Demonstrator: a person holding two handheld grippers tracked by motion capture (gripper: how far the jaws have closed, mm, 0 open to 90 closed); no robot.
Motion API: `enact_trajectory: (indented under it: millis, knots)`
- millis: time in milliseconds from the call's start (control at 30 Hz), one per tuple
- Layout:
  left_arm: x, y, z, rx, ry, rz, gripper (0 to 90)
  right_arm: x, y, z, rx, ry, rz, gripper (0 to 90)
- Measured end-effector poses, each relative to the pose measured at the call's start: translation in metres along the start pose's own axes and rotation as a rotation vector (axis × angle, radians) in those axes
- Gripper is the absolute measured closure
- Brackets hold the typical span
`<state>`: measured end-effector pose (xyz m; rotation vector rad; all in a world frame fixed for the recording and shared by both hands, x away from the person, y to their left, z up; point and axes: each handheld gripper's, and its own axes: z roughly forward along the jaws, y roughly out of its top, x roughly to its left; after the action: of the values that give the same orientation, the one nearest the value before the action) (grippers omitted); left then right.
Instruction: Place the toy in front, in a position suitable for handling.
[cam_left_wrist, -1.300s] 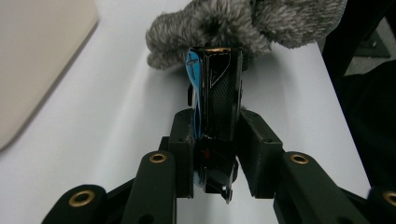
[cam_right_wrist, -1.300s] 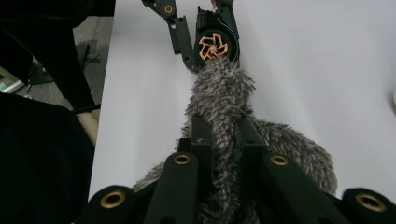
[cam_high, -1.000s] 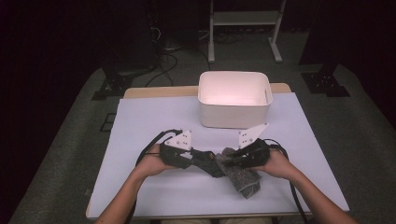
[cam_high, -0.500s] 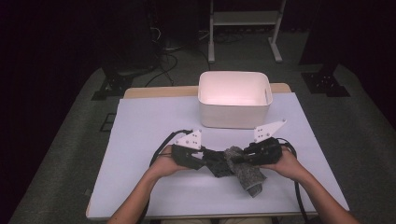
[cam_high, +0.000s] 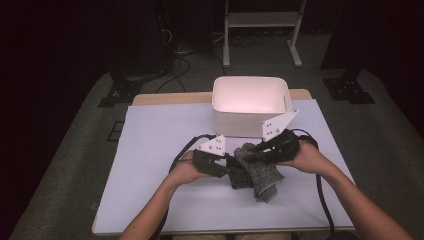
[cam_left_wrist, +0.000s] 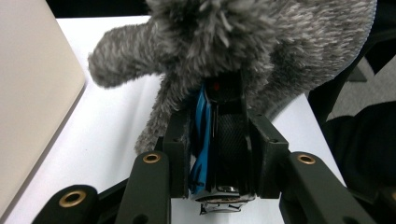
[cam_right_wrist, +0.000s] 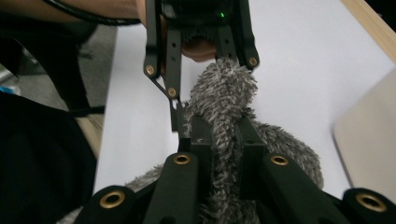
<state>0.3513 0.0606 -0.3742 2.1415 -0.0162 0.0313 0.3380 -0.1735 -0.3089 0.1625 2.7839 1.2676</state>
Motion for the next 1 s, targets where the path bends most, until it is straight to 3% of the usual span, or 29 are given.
enact_trajectory:
  millis: [133, 267, 600, 700, 833, 1000]
  knots:
    - [0.000, -0.005, 0.000, -0.020, -0.003, -0.021, 63.9, 0.000, -0.009, 0.000, 0.040, -0.032, 0.006, 80.8]
    - [-0.001, -0.009, 0.003, -0.036, 0.000, -0.028, 63.2, -0.002, -0.016, 0.001, 0.015, -0.010, 0.030, 80.7]
    - [0.003, -0.003, 0.008, -0.022, 0.000, -0.011, 63.1, -0.001, 0.006, -0.002, -0.004, 0.001, -0.004, 80.6]
    - [0.006, -0.002, 0.012, -0.037, -0.002, -0.026, 63.2, -0.002, 0.009, 0.002, 0.028, -0.011, -0.020, 80.4]
    - [0.006, -0.005, 0.015, -0.061, 0.000, -0.055, 62.7, -0.009, 0.002, -0.003, 0.029, -0.003, 0.019, 80.5]
    - [0.007, -0.017, 0.020, -0.049, -0.005, -0.092, 59.2, -0.012, -0.006, -0.008, 0.022, -0.010, 0.045, 80.4]
